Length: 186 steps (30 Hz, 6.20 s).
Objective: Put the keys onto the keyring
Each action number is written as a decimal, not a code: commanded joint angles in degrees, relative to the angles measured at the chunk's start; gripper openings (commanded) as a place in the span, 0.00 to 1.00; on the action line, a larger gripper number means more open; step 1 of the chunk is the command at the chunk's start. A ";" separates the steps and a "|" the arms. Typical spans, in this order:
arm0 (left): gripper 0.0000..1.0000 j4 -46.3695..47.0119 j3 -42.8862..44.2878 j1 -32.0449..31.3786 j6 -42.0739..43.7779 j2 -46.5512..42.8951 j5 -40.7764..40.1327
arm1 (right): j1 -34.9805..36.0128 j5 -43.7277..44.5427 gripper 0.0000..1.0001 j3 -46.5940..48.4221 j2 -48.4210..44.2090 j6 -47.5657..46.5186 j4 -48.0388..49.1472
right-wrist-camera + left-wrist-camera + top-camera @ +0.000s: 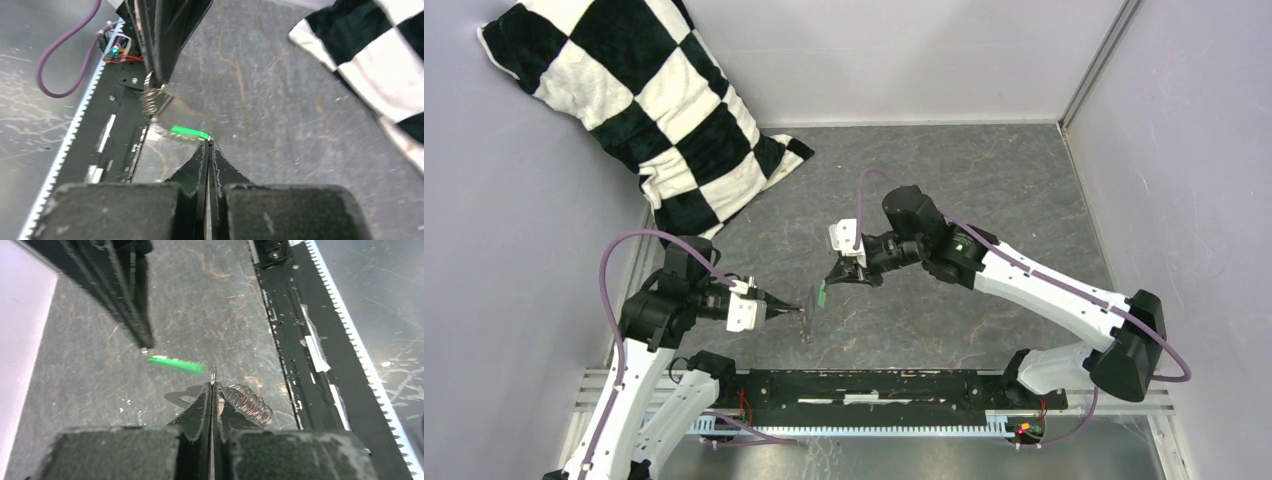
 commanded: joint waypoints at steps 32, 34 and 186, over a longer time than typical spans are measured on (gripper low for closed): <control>0.02 -8.82 3.63 -0.23 11.07 -0.76 9.22 | 11.97 -0.77 0.01 0.69 -1.37 -25.55 0.96; 0.02 -8.80 3.72 -0.22 10.61 -0.74 9.34 | 12.23 0.10 0.01 0.80 -1.11 -25.37 1.46; 0.02 -6.79 4.89 -0.20 3.81 -0.12 9.29 | 24.55 18.99 0.01 2.53 -3.31 -34.96 5.60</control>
